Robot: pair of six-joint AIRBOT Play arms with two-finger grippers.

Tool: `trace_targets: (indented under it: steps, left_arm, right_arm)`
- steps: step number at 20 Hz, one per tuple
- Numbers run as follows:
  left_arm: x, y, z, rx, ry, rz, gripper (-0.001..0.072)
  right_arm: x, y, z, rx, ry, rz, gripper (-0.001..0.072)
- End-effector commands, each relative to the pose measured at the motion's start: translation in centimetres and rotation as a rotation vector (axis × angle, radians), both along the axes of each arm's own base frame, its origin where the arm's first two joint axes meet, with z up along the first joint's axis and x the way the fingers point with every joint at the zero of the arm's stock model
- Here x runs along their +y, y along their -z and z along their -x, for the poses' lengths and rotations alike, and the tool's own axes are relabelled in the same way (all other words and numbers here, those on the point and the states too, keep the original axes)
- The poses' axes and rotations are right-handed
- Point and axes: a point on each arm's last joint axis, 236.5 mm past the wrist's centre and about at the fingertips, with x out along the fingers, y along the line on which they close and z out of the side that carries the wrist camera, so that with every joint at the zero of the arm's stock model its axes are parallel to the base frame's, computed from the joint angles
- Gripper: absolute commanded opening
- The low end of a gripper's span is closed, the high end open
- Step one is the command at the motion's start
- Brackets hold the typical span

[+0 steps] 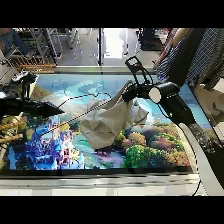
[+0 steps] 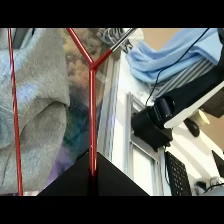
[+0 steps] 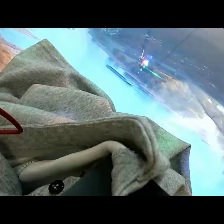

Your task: Fold the clothes and pants, and hang the long-sleeved shirts on hangers.

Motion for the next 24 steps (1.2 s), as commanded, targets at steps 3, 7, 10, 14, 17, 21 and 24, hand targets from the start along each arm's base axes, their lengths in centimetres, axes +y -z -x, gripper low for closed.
trace_targets:
  steps: [3, 7, 10, 14, 17, 21, 24]
  left_arm:
    - [-3.1, -0.4, -0.3, 0.003, 0.026, 0.036, 0.0019]
    - [-5.0, 1.4, -3.6, 0.024, -0.084, 0.012, 0.0019]
    - [-5.4, 2.6, -6.1, 0.029, -0.171, -0.003, 0.0019]
    - [-5.6, 2.1, -6.6, 0.028, -0.190, 0.024, 0.0019]
    - [-5.3, 2.0, -6.9, 0.024, -0.205, 0.024, 0.0017]
    - [-4.2, 0.4, -8.8, -0.021, -0.291, 0.071, 0.0017]
    - [-4.6, -0.4, -8.8, -0.027, -0.289, 0.107, 0.0017]
  right_arm:
    - [-0.3, -0.4, -0.6, -0.017, 0.018, -0.020, 0.0026]
    - [-0.3, -0.6, -0.5, -0.019, 0.017, -0.023, 0.0026]
    - [-0.3, -0.5, -0.4, -0.015, 0.014, -0.020, 0.0026]
    - [-0.4, -0.1, -0.1, 0.002, 0.010, -0.006, 0.0026]
    - [-0.4, -0.1, 0.0, 0.004, 0.010, -0.006, 0.0026]
    - [-0.3, -0.1, 0.0, 0.006, 0.009, -0.009, 0.0026]
    - [-0.1, -0.1, 0.0, 0.009, 0.007, -0.020, 0.0026]
